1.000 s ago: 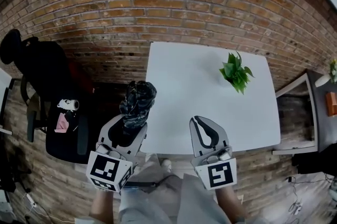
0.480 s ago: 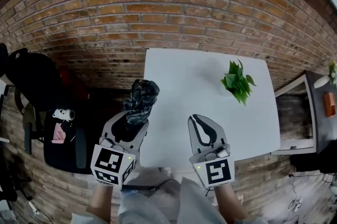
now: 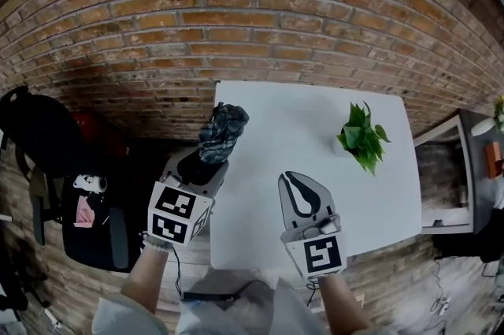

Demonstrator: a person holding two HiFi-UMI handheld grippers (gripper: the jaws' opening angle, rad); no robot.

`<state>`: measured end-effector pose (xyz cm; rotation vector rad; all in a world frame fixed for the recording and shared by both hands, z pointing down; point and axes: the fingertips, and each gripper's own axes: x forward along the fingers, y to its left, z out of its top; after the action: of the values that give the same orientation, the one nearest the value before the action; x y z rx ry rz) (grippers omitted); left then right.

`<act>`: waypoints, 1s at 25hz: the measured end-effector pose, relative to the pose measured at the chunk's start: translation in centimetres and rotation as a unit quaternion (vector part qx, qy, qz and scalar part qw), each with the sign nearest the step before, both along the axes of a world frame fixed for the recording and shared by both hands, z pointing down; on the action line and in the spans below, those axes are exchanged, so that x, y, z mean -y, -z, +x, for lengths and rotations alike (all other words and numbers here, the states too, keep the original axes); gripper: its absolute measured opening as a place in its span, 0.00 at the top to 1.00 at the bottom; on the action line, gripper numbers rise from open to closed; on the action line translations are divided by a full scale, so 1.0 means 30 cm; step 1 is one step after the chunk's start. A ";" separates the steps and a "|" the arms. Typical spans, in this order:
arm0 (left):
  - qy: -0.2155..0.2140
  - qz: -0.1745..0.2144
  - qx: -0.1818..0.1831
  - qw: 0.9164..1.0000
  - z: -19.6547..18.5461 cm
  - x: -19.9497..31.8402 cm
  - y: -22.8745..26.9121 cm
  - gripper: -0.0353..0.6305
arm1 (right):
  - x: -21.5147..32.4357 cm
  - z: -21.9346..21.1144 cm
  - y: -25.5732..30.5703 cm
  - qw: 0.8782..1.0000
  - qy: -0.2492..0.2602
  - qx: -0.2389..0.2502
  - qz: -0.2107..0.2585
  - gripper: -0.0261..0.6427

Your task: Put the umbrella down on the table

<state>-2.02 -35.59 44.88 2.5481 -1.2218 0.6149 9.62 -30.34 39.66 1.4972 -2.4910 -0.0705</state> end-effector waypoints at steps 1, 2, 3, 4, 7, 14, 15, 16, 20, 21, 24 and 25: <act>-0.004 -0.004 0.005 1.000 0.008 0.035 -0.018 0.62 | 0.013 0.000 -0.012 1.000 -0.002 0.000 -0.003 0.88; -0.007 -0.009 0.010 1.000 0.016 0.070 -0.038 0.62 | 0.025 0.000 -0.023 1.000 -0.003 0.000 -0.006 0.88; -0.009 -0.015 0.014 1.000 0.024 0.104 -0.057 0.62 | 0.037 0.000 -0.034 1.000 -0.005 0.000 -0.008 0.88; -0.010 -0.022 0.017 1.000 0.033 0.139 -0.078 0.62 | 0.048 0.001 -0.043 1.000 -0.007 -0.001 -0.009 0.88; -0.014 -0.047 0.033 0.998 0.057 0.242 -0.150 0.62 | 0.078 0.006 -0.072 1.000 -0.014 -0.002 -0.014 0.88; -0.022 -0.113 0.095 0.989 0.093 0.452 -0.329 0.62 | 0.111 0.014 -0.142 0.999 -0.027 -0.014 -0.032 0.88; -0.023 -0.122 0.100 0.987 0.100 0.480 -0.355 0.62 | 0.116 0.016 -0.152 0.999 -0.030 -0.015 -0.036 0.88; -0.024 -0.131 0.103 0.986 0.108 0.507 -0.381 0.62 | 0.121 0.018 -0.164 0.999 -0.031 -0.019 -0.039 0.88; -0.022 -0.161 0.122 0.979 0.126 0.592 -0.475 0.61 | 0.132 0.029 -0.210 0.997 -0.035 -0.036 -0.057 0.88; -0.022 -0.169 0.132 0.976 0.128 0.608 -0.495 0.61 | 0.134 0.033 -0.216 0.997 -0.038 -0.035 -0.059 0.88; -0.023 -0.191 0.158 0.968 0.136 0.647 -0.546 0.60 | 0.137 0.041 -0.235 0.996 -0.045 -0.037 -0.067 0.88; -0.023 -0.197 0.161 0.967 0.138 0.656 -0.560 0.60 | 0.136 0.043 -0.242 0.996 -0.047 -0.037 -0.069 0.88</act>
<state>2.12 -55.29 61.69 2.2009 -1.0065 1.1905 10.92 -34.43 46.90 1.5242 -2.3133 0.0616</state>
